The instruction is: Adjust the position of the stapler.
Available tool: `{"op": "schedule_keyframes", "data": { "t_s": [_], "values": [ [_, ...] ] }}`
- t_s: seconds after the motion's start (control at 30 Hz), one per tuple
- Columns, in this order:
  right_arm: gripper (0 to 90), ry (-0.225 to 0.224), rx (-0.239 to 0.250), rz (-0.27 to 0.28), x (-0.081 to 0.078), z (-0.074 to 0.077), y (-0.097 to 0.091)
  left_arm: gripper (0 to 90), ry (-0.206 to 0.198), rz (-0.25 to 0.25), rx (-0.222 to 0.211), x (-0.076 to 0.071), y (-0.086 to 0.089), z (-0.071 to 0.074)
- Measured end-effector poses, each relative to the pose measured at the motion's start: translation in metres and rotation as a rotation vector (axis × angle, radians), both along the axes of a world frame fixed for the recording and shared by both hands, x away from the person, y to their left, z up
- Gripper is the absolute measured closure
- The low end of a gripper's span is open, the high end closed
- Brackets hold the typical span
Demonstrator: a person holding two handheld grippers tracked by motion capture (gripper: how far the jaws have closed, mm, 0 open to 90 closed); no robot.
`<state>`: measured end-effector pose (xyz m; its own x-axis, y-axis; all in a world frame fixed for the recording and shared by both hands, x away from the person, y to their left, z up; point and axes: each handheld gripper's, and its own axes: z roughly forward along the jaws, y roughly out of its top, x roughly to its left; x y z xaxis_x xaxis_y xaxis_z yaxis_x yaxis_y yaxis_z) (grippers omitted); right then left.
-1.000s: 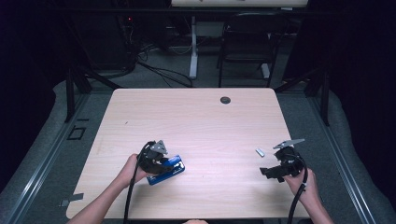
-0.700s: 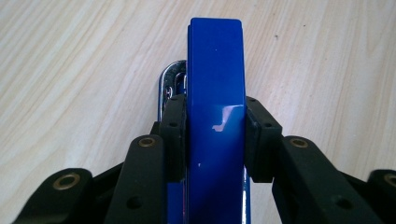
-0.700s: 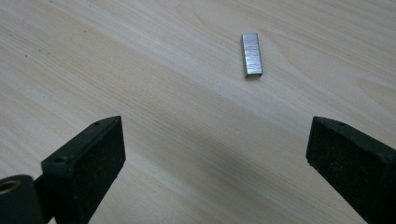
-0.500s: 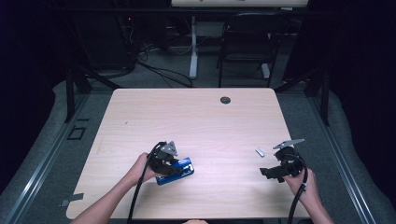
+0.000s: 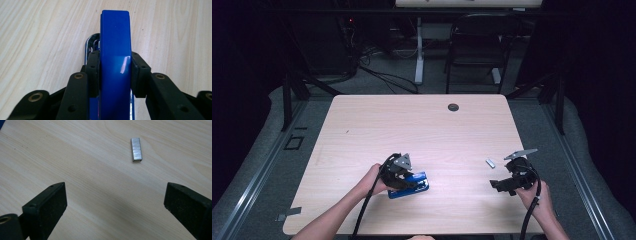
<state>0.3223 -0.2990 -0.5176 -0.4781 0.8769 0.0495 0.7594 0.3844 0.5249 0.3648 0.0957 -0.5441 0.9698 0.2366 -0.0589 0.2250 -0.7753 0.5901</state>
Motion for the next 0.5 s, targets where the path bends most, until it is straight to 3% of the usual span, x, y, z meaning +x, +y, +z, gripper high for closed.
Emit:
{"op": "schedule_keyframes", "data": {
  "t_s": [0.5],
  "values": [
    [4.7,0.009,-0.007,0.013,0.001,-0.001,0.002,65.7,0.002,-0.086,-0.014,-0.002,-0.026,-0.001]
  ]
}}
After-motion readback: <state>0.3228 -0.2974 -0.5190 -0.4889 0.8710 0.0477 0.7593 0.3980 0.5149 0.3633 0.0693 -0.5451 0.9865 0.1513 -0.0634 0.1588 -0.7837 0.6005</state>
